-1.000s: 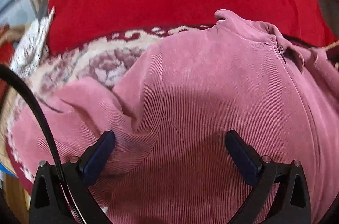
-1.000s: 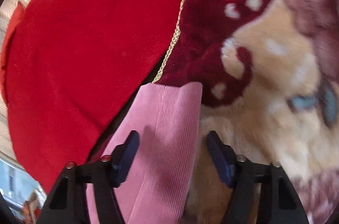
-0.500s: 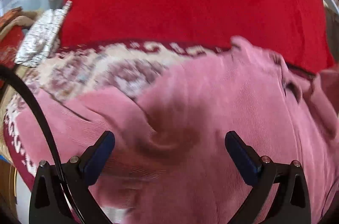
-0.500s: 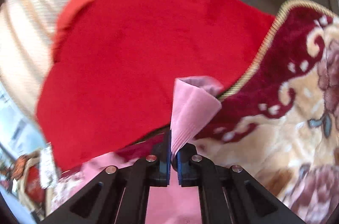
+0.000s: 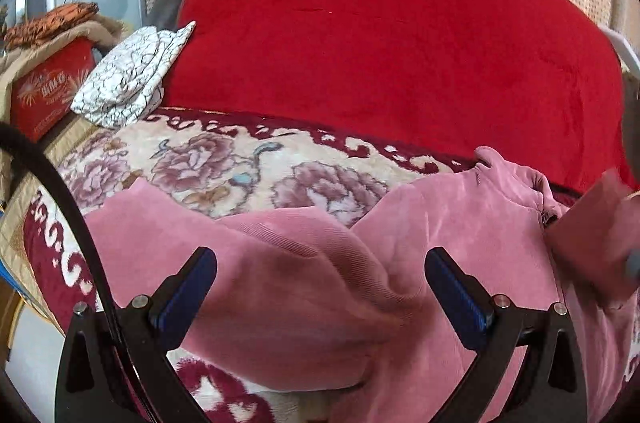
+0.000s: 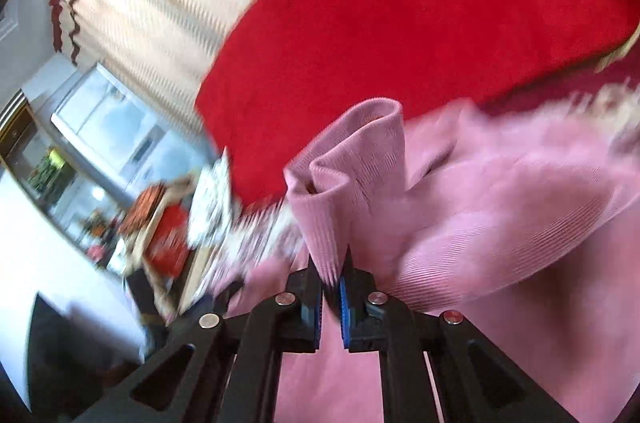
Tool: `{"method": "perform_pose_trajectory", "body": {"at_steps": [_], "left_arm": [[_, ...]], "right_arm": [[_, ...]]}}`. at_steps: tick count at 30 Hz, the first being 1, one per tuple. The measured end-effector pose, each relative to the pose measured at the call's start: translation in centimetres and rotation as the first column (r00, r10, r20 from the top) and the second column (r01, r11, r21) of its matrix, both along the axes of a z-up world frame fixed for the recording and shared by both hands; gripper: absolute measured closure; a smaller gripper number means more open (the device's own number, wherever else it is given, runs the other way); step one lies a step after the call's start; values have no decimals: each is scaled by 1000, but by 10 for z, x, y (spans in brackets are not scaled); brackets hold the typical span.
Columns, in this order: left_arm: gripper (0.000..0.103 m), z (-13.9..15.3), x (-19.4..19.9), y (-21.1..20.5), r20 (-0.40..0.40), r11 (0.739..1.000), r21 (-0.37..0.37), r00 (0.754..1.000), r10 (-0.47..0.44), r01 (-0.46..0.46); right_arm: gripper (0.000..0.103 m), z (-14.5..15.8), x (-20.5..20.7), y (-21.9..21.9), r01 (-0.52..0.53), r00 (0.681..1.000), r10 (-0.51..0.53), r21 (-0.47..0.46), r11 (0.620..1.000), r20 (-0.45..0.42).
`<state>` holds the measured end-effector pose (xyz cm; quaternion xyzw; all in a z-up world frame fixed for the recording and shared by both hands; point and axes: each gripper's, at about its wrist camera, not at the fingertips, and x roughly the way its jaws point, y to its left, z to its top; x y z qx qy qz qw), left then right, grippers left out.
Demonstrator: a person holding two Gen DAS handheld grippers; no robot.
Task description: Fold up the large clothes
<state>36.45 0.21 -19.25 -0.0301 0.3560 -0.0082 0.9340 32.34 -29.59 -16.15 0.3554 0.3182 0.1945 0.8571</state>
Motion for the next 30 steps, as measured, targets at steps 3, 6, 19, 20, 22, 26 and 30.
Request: {"method": "perform_pose_trajectory", "body": {"at_steps": [3,6,19,20,22,26,30], "left_arm": [[0,-7,0,8,-42,996,-77,998,-46,43],[0,-16,3,3,-96,981,-164,988,-117,100],[17,-41,-10,-107,-181,862,-280,859,-479,422],[17,-46,-9,-116,-209,861,-282,848,-487,424],[17,-55,-6,-127,-249,849,-312,825,-507,427],[18,-62,-2,-140,-243,827,-371,816,-525,422],[79,-59,3,-148,-200,804,-396,813,-546,443]], "right_arm": [[61,-28,0,26,-78,994,78,2,997,-77],[12,-40,-20,13,-53,998,55,50,997,-43],[67,-55,-72,-129,485,870,-492,-140,863,-19],[67,-57,-71,-134,510,857,-515,-120,852,-16],[65,-59,-71,-143,551,832,-554,-99,829,-6],[64,-72,-57,-169,499,863,-497,-6,867,-94],[64,-70,-46,-144,394,917,-396,-43,918,-56]]}}
